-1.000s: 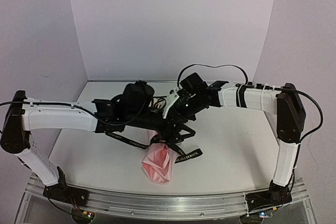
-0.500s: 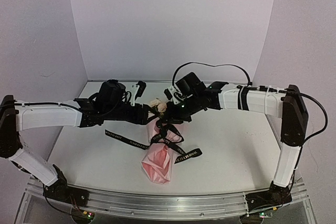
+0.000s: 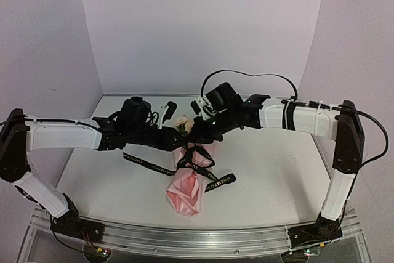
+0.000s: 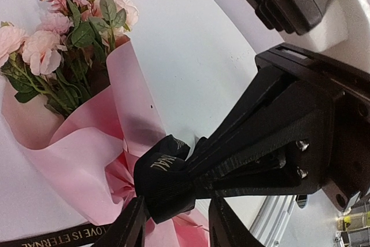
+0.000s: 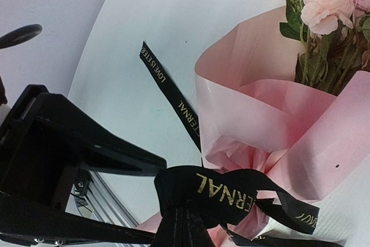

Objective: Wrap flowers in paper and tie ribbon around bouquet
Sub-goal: Cross the half-tied ribbon over the folded bouquet.

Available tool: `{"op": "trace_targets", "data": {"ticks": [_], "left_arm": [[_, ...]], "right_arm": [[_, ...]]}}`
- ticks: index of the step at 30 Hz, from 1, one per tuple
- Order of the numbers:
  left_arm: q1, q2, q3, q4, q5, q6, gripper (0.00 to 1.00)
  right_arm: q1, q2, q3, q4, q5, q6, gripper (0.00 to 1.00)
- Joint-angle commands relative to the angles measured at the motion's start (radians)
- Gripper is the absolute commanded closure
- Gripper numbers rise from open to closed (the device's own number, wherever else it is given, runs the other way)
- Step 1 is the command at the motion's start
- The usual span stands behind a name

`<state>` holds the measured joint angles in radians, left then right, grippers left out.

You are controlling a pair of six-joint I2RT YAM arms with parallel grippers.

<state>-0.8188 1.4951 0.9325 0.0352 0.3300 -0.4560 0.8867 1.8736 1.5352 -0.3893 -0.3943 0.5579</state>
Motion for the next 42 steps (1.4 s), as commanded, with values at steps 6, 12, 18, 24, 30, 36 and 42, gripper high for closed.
{"op": "trace_targets", "data": {"ticks": [6,12,18,24,30,36,42], "left_arm": [[0.004,0.032,-0.024,0.088,0.036,-0.047,0.86],[0.004,0.012,-0.052,0.114,-0.011,-0.073,1.00],[0.005,-0.010,-0.059,0.099,-0.082,-0.096,1.00],[0.006,-0.009,-0.054,0.109,-0.079,-0.102,1.00],[0.006,-0.016,-0.046,0.107,-0.067,-0.091,1.00],[0.006,-0.023,-0.044,0.091,-0.066,-0.086,1.00],[0.006,-0.045,-0.050,0.068,-0.081,-0.078,1.00]], "right_arm": [[0.010,-0.036,-0.003,0.023,0.017,0.000,0.97],[0.011,-0.148,-0.126,0.023,0.075,-0.031,0.51],[0.011,-0.336,-0.397,0.023,0.207,-0.021,0.34],[0.012,-0.345,-0.556,0.008,0.324,0.047,0.30],[0.020,-0.204,-0.527,0.015,0.371,0.062,0.24],[0.020,-0.093,-0.496,0.021,0.394,0.080,0.33],[0.019,-0.152,-0.559,0.017,0.502,0.116,0.83]]}}
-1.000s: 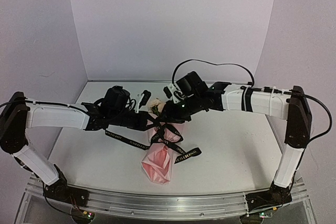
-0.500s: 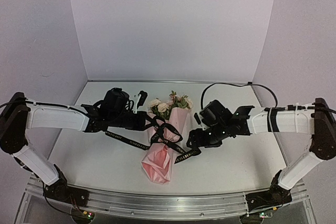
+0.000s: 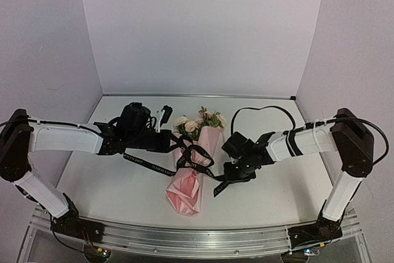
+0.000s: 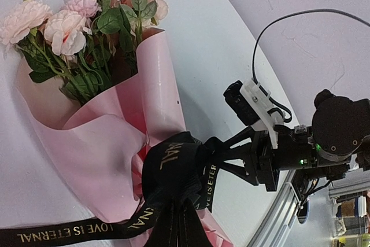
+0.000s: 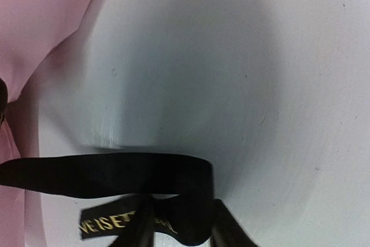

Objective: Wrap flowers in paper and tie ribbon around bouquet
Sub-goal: Cross the half-tied ribbon over the folded bouquet.

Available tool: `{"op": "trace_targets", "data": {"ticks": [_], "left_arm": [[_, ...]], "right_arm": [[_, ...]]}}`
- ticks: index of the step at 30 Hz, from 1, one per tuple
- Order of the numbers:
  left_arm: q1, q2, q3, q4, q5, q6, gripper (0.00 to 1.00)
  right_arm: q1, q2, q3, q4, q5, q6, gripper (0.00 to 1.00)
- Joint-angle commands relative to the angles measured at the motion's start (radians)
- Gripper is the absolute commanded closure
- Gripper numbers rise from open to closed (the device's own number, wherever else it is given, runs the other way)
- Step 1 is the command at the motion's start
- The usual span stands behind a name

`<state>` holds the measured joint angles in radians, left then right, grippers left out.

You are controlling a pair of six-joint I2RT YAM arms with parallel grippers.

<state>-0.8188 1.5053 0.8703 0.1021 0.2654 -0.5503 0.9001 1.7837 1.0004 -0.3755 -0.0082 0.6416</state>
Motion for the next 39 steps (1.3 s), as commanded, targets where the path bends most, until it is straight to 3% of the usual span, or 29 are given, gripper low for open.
{"op": "trace_targets", "data": {"ticks": [1,3,6,23,31,39], "left_arm": [[0.006,-0.061,0.008,-0.001,-0.020,0.016,1.00],[0.006,-0.074,0.000,-0.010,-0.030,0.017,1.00],[0.005,-0.090,-0.017,-0.019,-0.041,0.017,1.00],[0.008,-0.236,-0.222,-0.069,-0.131,-0.092,1.00],[0.007,-0.268,-0.306,-0.054,-0.075,-0.123,1.00],[0.004,-0.282,-0.321,-0.066,-0.035,-0.131,1.00]], "right_arm": [[0.006,-0.083,-0.036,-0.011,0.141,0.036,0.89],[0.006,-0.122,-0.053,-0.066,0.194,0.038,0.97],[0.004,-0.169,-0.074,-0.141,0.254,0.052,1.00],[-0.047,-0.203,-0.094,-0.338,0.331,0.073,1.00],[-0.080,-0.214,-0.093,-0.397,0.352,0.046,1.00],[-0.090,-0.244,-0.119,-0.419,0.363,0.015,0.93]]}}
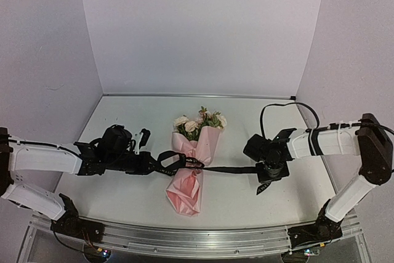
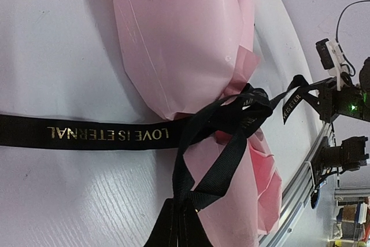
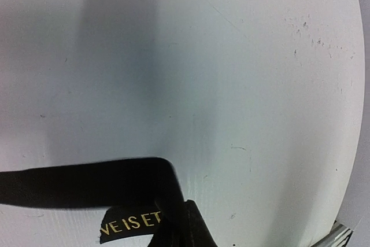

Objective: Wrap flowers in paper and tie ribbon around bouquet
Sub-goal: Cross the half-tied ribbon over the folded bouquet.

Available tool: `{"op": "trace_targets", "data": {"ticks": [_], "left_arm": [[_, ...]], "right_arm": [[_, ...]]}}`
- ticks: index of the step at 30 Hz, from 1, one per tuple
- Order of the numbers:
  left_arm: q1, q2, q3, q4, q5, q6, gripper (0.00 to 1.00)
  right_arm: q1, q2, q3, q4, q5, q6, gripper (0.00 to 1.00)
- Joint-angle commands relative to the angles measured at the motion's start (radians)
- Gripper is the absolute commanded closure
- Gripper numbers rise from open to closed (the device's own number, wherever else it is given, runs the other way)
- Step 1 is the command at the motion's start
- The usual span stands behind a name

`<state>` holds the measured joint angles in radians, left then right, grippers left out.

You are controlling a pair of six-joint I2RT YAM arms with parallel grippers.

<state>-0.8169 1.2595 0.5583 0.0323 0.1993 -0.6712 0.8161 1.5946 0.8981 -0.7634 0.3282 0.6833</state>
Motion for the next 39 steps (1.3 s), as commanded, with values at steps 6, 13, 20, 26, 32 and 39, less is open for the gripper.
{"op": "trace_targets", "data": {"ticks": [6,13,20,26,32,39], "left_arm": [[-0.019,-0.001,0.030,0.034,0.073,0.013,1.00],[-0.027,0.020,0.075,0.043,0.083,0.028,1.00],[-0.027,0.017,0.101,0.013,0.075,0.038,1.00],[-0.027,0.020,0.118,-0.007,0.079,0.052,1.00],[-0.027,0.029,0.137,-0.020,0.080,0.063,1.00],[-0.025,0.043,0.159,-0.026,0.083,0.072,1.00]], "right_arm": [[0.031,-0.170,-0.009,0.074,-0.086,-0.161,0.50],[0.081,-0.262,-0.058,0.460,-0.291,-0.316,0.23],[0.105,-0.043,0.087,0.512,-0.381,-0.476,0.36],[0.117,0.092,0.185,0.508,-0.465,-0.568,0.36],[0.118,0.171,0.238,0.492,-0.491,-0.579,0.40],[0.119,0.230,0.277,0.480,-0.497,-0.570,0.46]]}}
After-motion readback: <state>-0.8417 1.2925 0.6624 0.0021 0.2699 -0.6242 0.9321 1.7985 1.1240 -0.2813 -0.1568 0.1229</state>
